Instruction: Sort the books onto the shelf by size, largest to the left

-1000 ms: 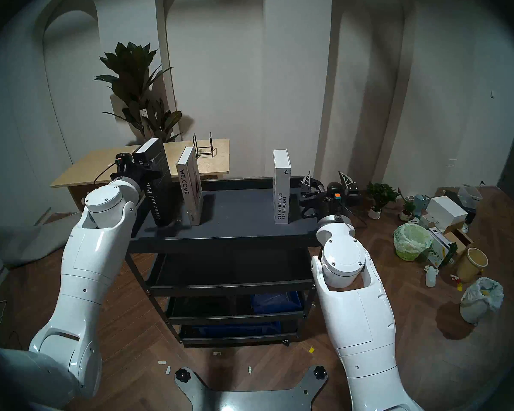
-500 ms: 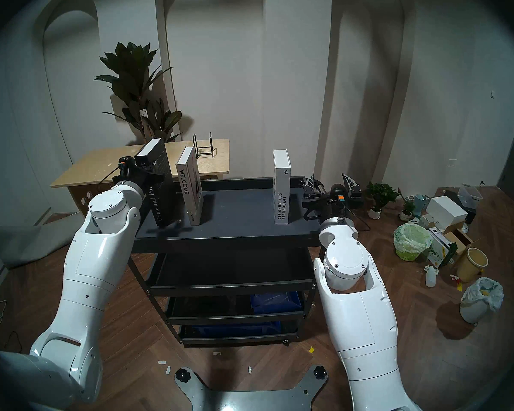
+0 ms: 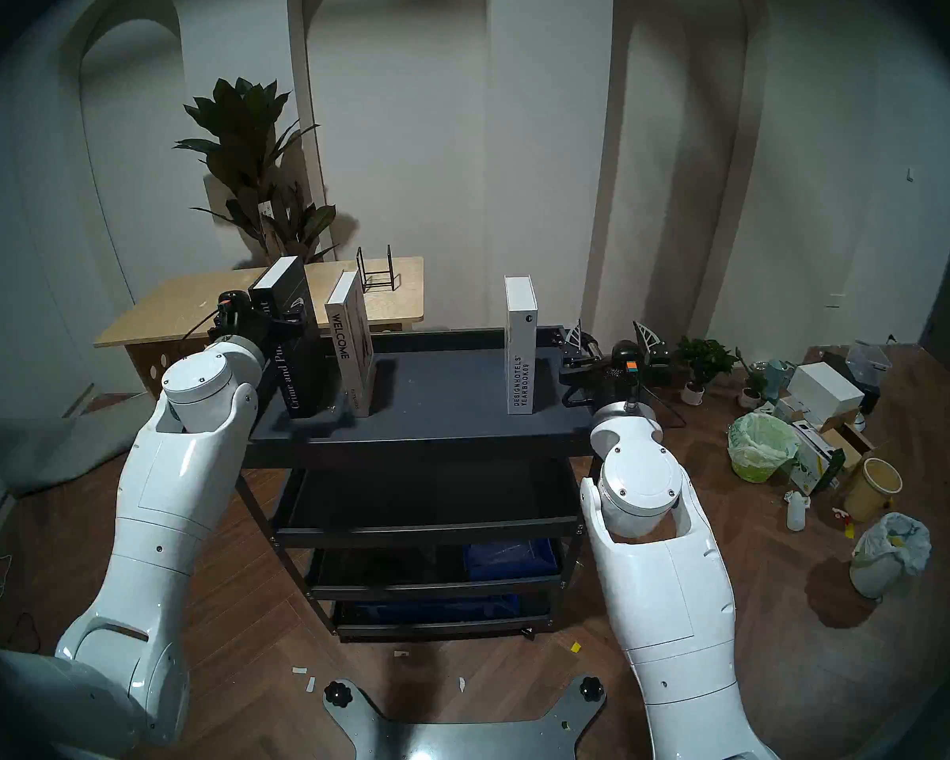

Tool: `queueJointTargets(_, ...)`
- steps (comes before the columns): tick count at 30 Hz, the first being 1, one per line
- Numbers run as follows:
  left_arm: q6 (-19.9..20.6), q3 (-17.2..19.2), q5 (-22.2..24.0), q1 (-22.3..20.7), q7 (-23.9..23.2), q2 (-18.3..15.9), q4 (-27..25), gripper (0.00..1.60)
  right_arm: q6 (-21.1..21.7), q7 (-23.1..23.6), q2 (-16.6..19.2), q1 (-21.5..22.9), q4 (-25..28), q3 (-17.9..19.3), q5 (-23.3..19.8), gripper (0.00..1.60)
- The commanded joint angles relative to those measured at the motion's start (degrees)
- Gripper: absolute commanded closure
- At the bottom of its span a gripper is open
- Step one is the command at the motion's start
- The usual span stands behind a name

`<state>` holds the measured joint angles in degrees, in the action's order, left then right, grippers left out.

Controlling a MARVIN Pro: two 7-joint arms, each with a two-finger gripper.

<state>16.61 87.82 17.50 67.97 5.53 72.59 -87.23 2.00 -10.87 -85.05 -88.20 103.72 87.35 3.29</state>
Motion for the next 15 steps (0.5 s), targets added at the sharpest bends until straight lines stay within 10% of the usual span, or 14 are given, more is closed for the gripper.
queueJointTargets(1,-2.51,0.44,-1.03,0.41,1.01,-0.17,-4.02,0.00,-0.67,-0.10,-0.04,0.52,1.01,-0.14,0.16,0.00)
queueJointTargets(15,-7.57,5.94,-0.36,1.24,0.36,-2.68,-15.10,0.00,0.48,1.12,-0.61,1.34,0.76,-1.78,-0.50,0.00)
